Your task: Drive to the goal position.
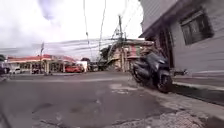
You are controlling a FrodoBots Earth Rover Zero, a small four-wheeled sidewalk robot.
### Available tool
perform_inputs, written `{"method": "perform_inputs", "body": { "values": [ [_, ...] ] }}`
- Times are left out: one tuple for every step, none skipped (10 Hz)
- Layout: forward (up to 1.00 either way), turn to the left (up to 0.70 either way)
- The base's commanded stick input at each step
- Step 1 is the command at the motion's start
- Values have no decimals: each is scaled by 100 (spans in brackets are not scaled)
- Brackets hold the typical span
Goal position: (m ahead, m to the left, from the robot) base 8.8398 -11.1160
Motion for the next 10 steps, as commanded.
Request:
{"method": "perform_inputs", "body": {
  "values": [
    [70, 0],
    [70, 0],
    [70, 3],
    [70, 18],
    [70, 28],
    [70, 8],
    [70, 2],
    [70, 2],
    [70, 2],
    [70, 2]
  ]
}}
